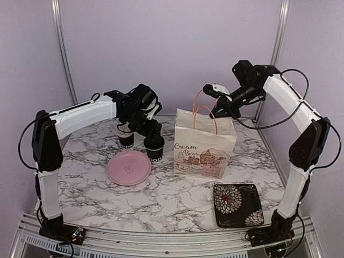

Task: Pack the takeout coffee

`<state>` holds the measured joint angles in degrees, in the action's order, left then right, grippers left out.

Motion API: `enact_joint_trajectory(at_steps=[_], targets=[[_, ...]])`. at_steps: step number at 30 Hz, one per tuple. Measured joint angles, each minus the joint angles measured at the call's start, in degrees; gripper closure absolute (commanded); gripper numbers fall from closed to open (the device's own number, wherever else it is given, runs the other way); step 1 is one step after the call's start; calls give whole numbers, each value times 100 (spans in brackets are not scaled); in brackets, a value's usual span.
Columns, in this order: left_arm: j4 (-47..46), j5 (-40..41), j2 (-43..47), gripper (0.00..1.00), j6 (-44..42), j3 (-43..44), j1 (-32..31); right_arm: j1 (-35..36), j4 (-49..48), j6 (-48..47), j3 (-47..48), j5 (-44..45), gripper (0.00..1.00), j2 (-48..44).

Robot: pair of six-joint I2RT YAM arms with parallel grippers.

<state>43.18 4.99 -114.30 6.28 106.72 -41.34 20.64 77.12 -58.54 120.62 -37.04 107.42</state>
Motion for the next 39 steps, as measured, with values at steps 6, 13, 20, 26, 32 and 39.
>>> enact_joint_trajectory(at_steps=[6, 13, 20, 26, 32, 39], targets=[[103, -105, -348, 21, 15, 243, 11, 0, -13, 2, 33, -26, 100, 0], [205, -151, -623, 21, 15, 518, 11, 0, -13, 2, 31, -39, 100, 0], [278, -138, -793, 25, 15, 608, 11, 0, -13, 0, 7, -42, 100, 0], [310, -155, -804, 25, 9, 645, 11, 0, -20, 0, -59, -63, 100, 0], [358, -144, -870, 16, -9, 671, 11, 0, -20, 0, -68, -103, 100, 0], [385, -103, -933, 25, -33, 680, 11, 0, -35, 0, -146, -144, 99, 0]])
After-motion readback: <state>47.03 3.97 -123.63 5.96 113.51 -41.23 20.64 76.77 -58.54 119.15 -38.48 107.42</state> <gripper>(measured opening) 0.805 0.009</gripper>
